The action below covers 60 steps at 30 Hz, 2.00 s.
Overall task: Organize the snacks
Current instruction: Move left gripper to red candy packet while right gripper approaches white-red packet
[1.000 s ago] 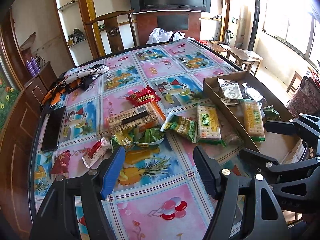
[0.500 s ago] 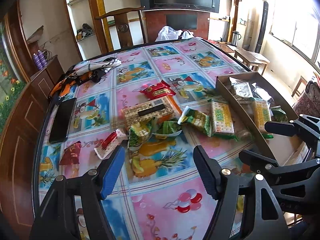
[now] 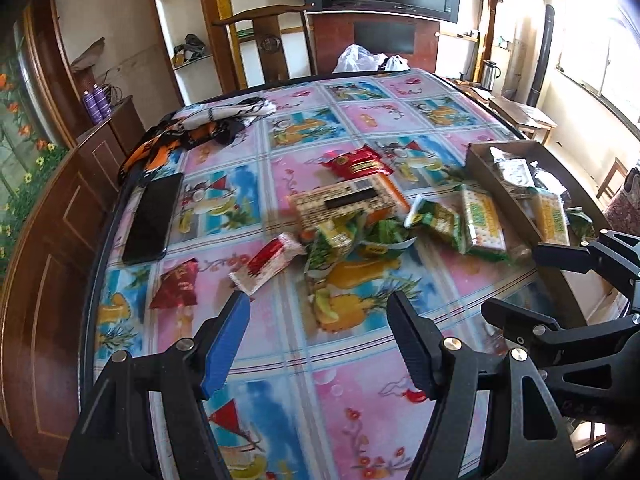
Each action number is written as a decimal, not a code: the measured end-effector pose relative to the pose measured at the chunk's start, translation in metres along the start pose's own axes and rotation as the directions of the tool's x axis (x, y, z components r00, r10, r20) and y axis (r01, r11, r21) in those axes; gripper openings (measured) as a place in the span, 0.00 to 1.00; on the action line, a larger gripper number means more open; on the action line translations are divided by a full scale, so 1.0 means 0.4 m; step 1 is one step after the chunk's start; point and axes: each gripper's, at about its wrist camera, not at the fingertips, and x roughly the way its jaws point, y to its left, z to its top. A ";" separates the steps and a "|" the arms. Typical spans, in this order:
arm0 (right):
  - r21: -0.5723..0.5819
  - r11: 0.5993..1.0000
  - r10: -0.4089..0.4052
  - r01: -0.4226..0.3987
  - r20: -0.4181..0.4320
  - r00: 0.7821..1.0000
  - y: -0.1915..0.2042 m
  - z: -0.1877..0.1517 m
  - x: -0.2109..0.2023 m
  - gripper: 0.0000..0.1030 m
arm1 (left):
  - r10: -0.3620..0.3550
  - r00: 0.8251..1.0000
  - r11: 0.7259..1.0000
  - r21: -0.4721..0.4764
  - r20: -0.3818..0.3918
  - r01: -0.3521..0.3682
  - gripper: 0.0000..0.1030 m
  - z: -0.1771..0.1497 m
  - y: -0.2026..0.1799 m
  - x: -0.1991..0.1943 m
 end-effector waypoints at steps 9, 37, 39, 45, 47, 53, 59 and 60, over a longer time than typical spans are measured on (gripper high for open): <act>-0.039 0.999 0.036 -0.037 -0.016 0.999 0.081 0.022 0.030 0.71 | 0.035 0.999 0.998 -0.049 -0.015 -0.035 0.68 -0.033 0.090 -0.005; 0.012 1.000 0.006 -0.005 -0.090 0.996 0.090 0.033 0.097 0.71 | 0.002 0.983 0.973 -0.226 -0.184 -0.044 0.68 0.023 0.380 0.248; 0.028 1.000 -0.008 0.011 -0.085 0.996 0.072 0.032 0.091 0.71 | 0.001 0.981 0.971 -0.236 -0.194 -0.048 0.68 0.026 0.390 0.268; 0.067 0.998 -0.002 0.008 -0.082 0.997 0.044 0.045 0.082 0.71 | 0.003 0.980 0.973 -0.227 -0.198 -0.049 0.68 0.017 0.393 0.297; 0.074 0.997 0.023 -0.017 -0.079 0.997 0.047 0.062 0.082 0.71 | 0.007 0.982 0.974 -0.221 -0.189 -0.050 0.68 0.012 0.391 0.293; 0.056 0.989 0.139 -0.135 -0.060 0.989 0.096 0.148 0.097 0.71 | 0.029 0.984 0.974 -0.214 -0.174 -0.067 0.48 -0.017 0.394 0.269; 0.038 0.967 0.255 -0.253 -0.109 0.961 0.172 0.239 0.171 0.61 | 0.030 0.984 0.973 -0.221 -0.178 -0.069 0.47 -0.058 0.393 0.236; 0.030 0.966 0.260 -0.258 -0.118 0.958 0.190 0.252 0.188 0.61 | 0.026 0.983 0.973 -0.222 -0.181 -0.067 0.47 -0.065 0.394 0.230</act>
